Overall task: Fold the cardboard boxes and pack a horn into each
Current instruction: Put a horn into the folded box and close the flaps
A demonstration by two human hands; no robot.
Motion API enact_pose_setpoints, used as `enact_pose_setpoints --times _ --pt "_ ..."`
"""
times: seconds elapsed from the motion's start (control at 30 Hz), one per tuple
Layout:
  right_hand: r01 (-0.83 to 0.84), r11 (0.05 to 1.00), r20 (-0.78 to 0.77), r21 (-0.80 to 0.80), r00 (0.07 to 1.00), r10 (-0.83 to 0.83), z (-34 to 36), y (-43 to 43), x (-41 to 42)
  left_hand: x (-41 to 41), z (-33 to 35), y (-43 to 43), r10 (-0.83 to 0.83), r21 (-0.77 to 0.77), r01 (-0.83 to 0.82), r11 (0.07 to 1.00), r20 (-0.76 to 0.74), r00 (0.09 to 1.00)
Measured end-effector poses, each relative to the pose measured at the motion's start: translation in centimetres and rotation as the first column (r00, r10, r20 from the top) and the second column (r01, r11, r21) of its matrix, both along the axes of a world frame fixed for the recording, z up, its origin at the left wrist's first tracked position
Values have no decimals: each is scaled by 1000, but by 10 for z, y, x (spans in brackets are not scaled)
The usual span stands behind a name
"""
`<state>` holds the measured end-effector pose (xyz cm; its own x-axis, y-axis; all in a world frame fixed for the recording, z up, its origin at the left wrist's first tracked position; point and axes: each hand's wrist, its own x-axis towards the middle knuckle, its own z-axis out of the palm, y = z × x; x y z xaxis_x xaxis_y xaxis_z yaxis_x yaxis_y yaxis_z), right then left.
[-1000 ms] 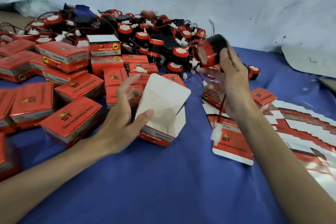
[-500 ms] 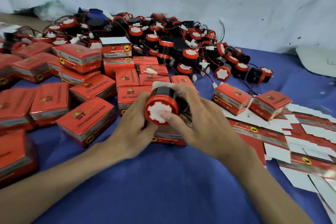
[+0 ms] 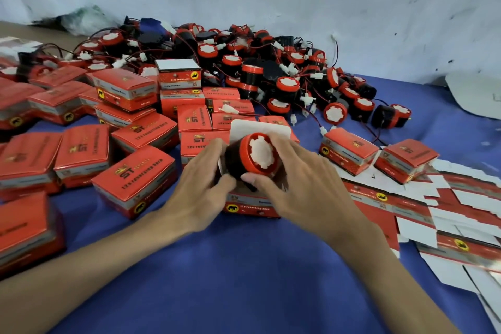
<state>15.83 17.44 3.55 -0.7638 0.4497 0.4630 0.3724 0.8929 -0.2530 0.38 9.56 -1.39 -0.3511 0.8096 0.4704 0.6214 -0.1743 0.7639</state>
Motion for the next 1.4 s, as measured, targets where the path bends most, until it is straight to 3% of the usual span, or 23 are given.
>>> enact_pose_setpoints --times 0.2,0.33,0.53,0.67,0.73,0.83,0.93,1.03,1.13,1.23,1.33,1.4 --pt "-34 981 309 192 951 -27 12 4 10 0 -2 -3 -66 46 62 997 79 995" --pt "-123 942 460 311 887 -36 5 -3 3 1 -4 0 -5 14 6 1000 -21 1000" --pt "-104 994 453 33 888 78 21 7 16 4 -5 3 17 -69 -14 998 43 999" --pt "100 982 496 162 852 -168 41 11 39 5 -4 6 -1 -126 21 992 156 988" --pt "93 988 542 120 828 -144 43 10 41 4 -3 7 3 -158 22 987 152 988" --pt "2 996 453 -86 891 37 48 9 37 4 1 7 -3 -192 38 981 182 983" --pt "-2 948 458 -319 875 156 56 2 41 5 4 5 0 -180 30 983 166 986" --pt "-16 956 531 -292 829 176 55 0 43 9 2 2 50 -112 -36 993 122 991" --pt "-37 979 207 -200 975 79 50 3 32 13 0 -1 71 -48 -66 997 113 991" --pt "-8 971 -80 -241 997 -12 48 -1 16 16 -2 -2 50 17 -52 998 124 991" --pt "33 971 -83 -239 995 -54 42 -1 1 17 1 -3 4 61 -15 998 166 986" --pt "73 990 28 -123 997 -70 37 -1 -8 17 0 -2 -26 76 11 997 206 978"
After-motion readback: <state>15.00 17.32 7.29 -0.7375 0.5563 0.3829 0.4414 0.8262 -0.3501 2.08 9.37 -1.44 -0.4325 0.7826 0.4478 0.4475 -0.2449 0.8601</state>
